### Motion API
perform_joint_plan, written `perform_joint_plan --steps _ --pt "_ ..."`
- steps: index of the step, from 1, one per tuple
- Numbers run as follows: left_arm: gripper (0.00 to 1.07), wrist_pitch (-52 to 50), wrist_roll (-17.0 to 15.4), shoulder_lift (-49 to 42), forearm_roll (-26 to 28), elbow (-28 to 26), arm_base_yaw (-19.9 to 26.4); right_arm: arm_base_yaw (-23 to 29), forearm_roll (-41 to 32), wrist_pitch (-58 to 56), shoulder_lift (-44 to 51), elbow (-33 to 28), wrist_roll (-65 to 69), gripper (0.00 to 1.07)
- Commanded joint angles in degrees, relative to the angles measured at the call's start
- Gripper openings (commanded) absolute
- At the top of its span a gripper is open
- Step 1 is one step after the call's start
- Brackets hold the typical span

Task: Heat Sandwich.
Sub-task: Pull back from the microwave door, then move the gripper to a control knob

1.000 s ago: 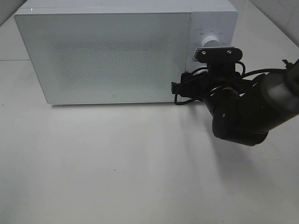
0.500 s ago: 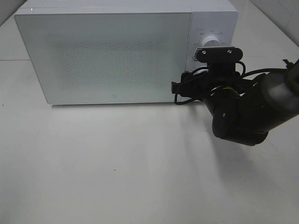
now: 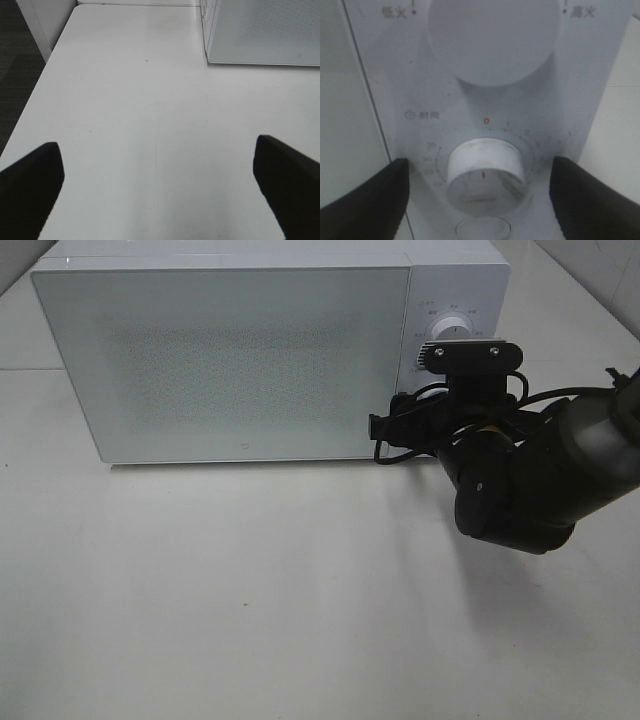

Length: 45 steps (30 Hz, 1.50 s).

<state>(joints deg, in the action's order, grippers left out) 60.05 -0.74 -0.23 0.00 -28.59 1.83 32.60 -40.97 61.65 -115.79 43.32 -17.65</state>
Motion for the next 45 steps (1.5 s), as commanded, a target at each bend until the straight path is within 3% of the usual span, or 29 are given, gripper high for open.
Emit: perform_joint_plan --steps 1,11,16,17,20,25,31,34,39,43,45 --pt "0.98 -0.6 0.0 -1.7 0.0 0.3 0.2 -0.2 -0.4 2.4 1.1 0.1 -0.2 0.73" --pt "0.98 -0.6 0.0 -1.7 0.0 0.3 0.2 0.8 -0.5 3.2 2.8 0.1 -0.6 0.65" --pt "0.98 -0.6 0.0 -1.7 0.0 0.3 0.2 0.4 -0.5 1.2 2.5 0.1 -0.6 0.45" --pt "0.98 -0.6 0.0 -1.7 0.0 0.3 0.2 0.3 -0.5 0.5 1.9 0.1 -0.6 0.37" --pt "0.98 -0.6 0.0 -1.7 0.0 0.3 0.2 0.3 -0.7 0.3 1.6 0.1 -0.6 0.32" --pt "0.98 -0.6 0.0 -1.7 0.0 0.3 0.2 0.3 -1.7 0.5 1.5 0.1 -0.7 0.37" --pt "0.98 -0.6 0.0 -1.7 0.0 0.3 0.2 0.3 -1.7 -0.4 1.5 0.1 -0.7 0.58" --pt "0.98 -0.6 0.0 -1.7 0.0 0.3 0.2 0.3 -1.7 -0.5 1.5 0.1 -0.7 0.61" --pt "0.98 -0.6 0.0 -1.7 0.0 0.3 0.2 0.3 -1.7 -0.5 1.5 0.1 -0.7 0.57" --pt "0.98 -0.6 0.0 -1.7 0.0 0.3 0.2 0.3 -1.7 -0.7 1.5 0.1 -0.4 0.44" --pt "0.98 -0.6 0.0 -1.7 0.0 0.3 0.2 0.3 -1.7 -0.7 1.5 0.1 -0.1 0.31"
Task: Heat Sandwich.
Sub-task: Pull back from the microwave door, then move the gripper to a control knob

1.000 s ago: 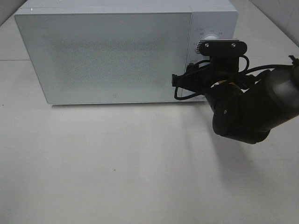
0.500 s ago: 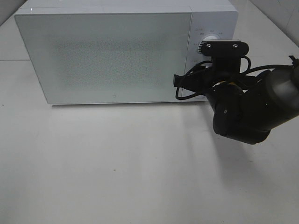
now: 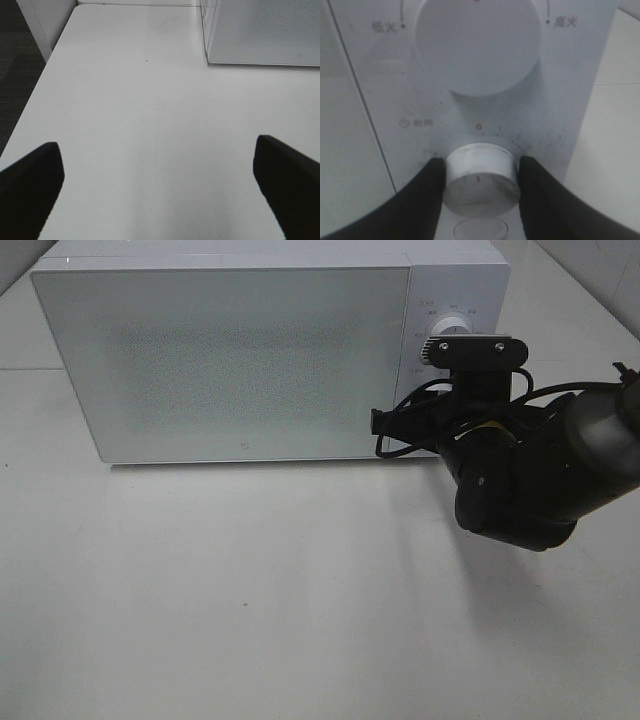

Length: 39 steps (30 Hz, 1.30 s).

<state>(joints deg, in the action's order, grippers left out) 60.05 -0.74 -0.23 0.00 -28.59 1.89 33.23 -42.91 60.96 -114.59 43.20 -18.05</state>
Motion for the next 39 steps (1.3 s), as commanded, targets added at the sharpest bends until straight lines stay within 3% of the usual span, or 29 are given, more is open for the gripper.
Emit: perform_joint_plan --steps 1,4,25,30,39 --pt "0.98 -0.6 0.0 -1.7 0.0 0.3 0.2 -0.3 0.2 0.0 0.3 0.2 0.3 0.31" --pt "0.98 -0.6 0.0 -1.7 0.0 0.3 0.2 -0.3 0.2 0.1 0.3 0.2 0.9 0.22" --pt "0.98 -0.6 0.0 -1.7 0.0 0.3 0.2 -0.3 0.2 1.8 0.3 0.3 6.8 0.21" --pt "0.98 -0.6 0.0 -1.7 0.0 0.3 0.2 -0.3 0.5 2.6 0.3 0.3 15.2 0.21" --pt "0.98 -0.6 0.0 -1.7 0.0 0.3 0.2 -0.3 2.9 4.5 0.3 0.3 42.4 0.21"
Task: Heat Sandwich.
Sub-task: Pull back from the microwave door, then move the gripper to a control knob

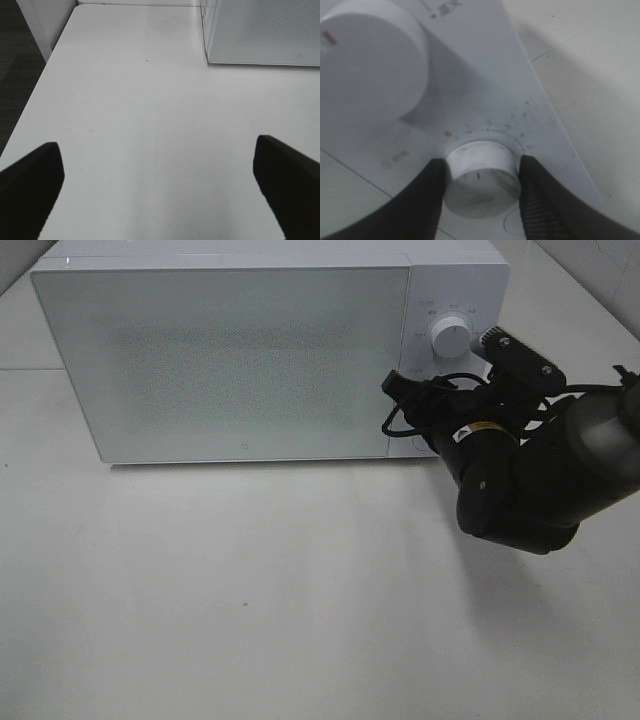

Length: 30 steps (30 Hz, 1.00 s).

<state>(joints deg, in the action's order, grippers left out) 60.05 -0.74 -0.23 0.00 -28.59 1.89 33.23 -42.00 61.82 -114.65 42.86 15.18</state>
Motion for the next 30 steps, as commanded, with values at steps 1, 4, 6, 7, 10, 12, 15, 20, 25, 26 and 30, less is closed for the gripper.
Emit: perform_joint_plan --steps 1,4,6,7,10,12,15,20,25,26,30 --pt "0.98 -0.6 0.0 -1.7 0.0 0.3 0.2 -0.3 1.9 3.7 0.3 0.6 9.2 0.21" --pt "0.98 -0.6 0.0 -1.7 0.0 0.3 0.2 -0.3 2.2 4.0 0.3 0.6 20.3 0.22" --pt "0.98 -0.6 0.0 -1.7 0.0 0.3 0.2 -0.3 2.2 4.0 0.3 0.6 28.9 0.22" --pt "0.98 -0.6 0.0 -1.7 0.0 0.3 0.2 -0.3 2.2 4.0 0.3 0.6 28.9 0.22" --pt "0.98 -0.6 0.0 -1.7 0.0 0.3 0.2 -0.3 2.2 4.4 0.3 0.6 38.8 0.21" --pt "0.98 -0.6 0.0 -1.7 0.0 0.3 0.2 -0.3 2.2 4.5 0.3 0.6 40.6 0.2" --pt "0.98 -0.6 0.0 -1.7 0.0 0.3 0.2 -0.3 2.2 6.0 0.3 0.6 46.2 0.19" --pt "0.98 -0.6 0.0 -1.7 0.0 0.3 0.2 -0.3 1.0 7.3 0.3 0.6 54.5 0.19" --pt "0.98 -0.6 0.0 -1.7 0.0 0.3 0.2 -0.3 -0.7 7.3 0.3 0.6 64.2 0.19" --pt "0.98 -0.6 0.0 -1.7 0.0 0.3 0.2 -0.3 -0.7 7.3 0.3 0.6 64.2 0.19" --pt "0.98 -0.6 0.0 -1.7 0.0 0.3 0.2 -0.3 -0.7 7.3 0.3 0.6 65.7 0.19"
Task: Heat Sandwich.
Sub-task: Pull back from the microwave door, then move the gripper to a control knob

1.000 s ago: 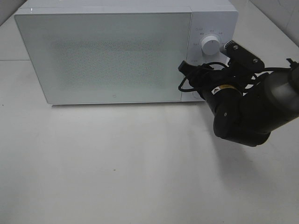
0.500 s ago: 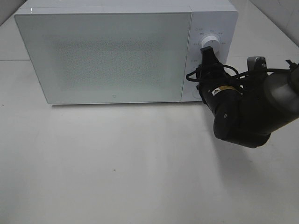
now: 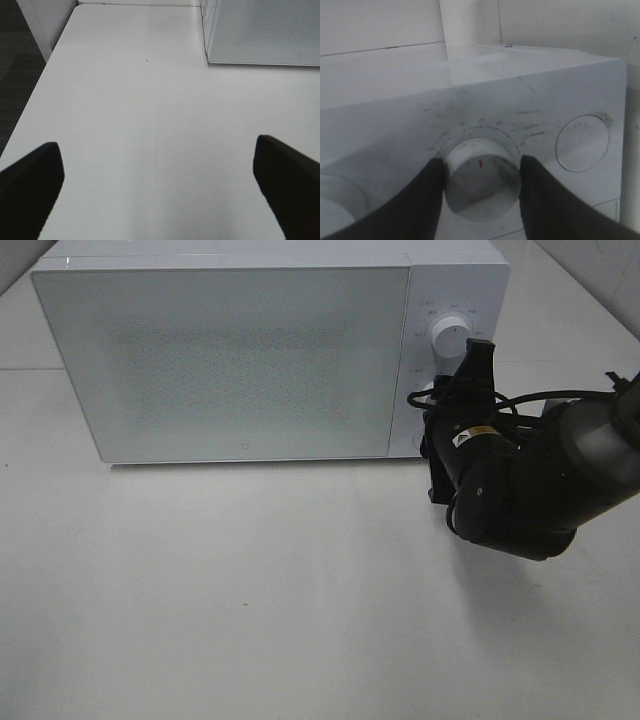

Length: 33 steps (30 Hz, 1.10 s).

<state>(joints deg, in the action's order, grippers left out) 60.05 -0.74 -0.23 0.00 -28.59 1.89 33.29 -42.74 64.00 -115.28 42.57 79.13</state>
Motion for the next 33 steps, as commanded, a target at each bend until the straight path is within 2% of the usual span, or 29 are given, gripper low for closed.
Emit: perform_joint_plan --steps 1,19,24,26,29,30,33 --pt "0.98 -0.6 0.0 -1.7 0.0 0.3 0.2 -0.4 0.2 5.0 1.0 0.9 1.5 0.19" --pt "0.98 -0.6 0.0 -1.7 0.0 0.3 0.2 -0.4 2.1 4.9 1.0 0.9 -3.0 0.24" --pt "0.98 -0.6 0.0 -1.7 0.0 0.3 0.2 -0.4 2.0 4.9 1.0 0.9 -3.0 0.29" --pt "0.98 -0.6 0.0 -1.7 0.0 0.3 0.2 -0.4 2.0 4.9 1.0 0.9 -3.4 0.37" --pt "0.98 -0.6 0.0 -1.7 0.0 0.3 0.2 -0.4 1.9 5.0 1.0 0.9 -3.7 0.44" --pt "0.98 -0.6 0.0 -1.7 0.0 0.3 0.2 -0.4 1.7 5.0 1.0 0.9 -4.2 0.54" --pt "0.98 -0.6 0.0 -1.7 0.0 0.3 0.2 -0.4 1.4 5.0 1.0 0.9 -4.8 0.7"
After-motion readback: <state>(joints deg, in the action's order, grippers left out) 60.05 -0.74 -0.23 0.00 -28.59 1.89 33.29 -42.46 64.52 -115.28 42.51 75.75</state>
